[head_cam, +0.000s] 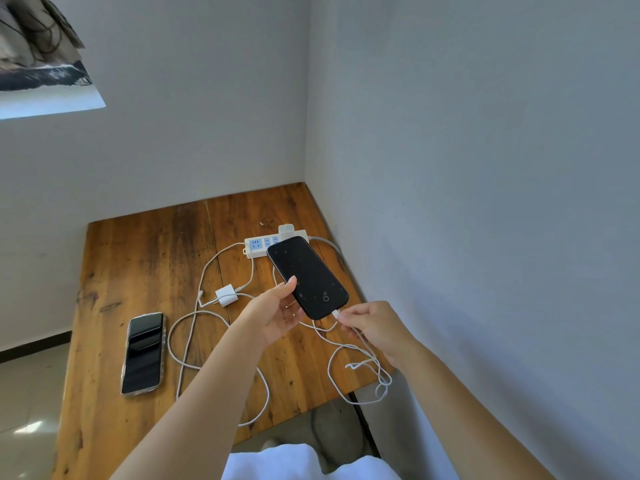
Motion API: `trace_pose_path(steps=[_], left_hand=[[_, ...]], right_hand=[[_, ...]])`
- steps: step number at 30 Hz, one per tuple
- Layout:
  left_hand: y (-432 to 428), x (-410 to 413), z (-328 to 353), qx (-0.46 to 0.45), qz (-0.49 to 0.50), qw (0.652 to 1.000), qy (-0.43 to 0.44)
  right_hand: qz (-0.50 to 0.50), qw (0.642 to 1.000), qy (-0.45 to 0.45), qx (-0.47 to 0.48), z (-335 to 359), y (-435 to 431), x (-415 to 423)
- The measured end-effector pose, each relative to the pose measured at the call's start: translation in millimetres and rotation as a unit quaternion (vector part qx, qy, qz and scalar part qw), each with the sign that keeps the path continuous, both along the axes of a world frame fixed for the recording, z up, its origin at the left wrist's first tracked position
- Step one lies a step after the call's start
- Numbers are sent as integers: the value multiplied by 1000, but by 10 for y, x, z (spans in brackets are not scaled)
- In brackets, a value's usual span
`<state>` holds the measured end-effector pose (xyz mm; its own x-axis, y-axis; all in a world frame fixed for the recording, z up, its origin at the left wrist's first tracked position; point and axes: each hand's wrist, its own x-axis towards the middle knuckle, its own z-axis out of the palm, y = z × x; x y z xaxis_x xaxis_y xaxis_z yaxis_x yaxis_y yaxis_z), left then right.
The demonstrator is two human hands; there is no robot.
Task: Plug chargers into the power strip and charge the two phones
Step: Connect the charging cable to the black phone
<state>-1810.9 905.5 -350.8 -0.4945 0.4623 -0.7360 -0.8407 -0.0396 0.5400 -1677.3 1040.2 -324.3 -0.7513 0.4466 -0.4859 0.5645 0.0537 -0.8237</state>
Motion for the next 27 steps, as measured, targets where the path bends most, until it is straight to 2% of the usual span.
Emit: trace_pose_path(steps=[27], left_hand=[[-78,65,-10,5,2,1000,4]], right_hand=[[-12,1000,-1,-22,-37,-73,69]])
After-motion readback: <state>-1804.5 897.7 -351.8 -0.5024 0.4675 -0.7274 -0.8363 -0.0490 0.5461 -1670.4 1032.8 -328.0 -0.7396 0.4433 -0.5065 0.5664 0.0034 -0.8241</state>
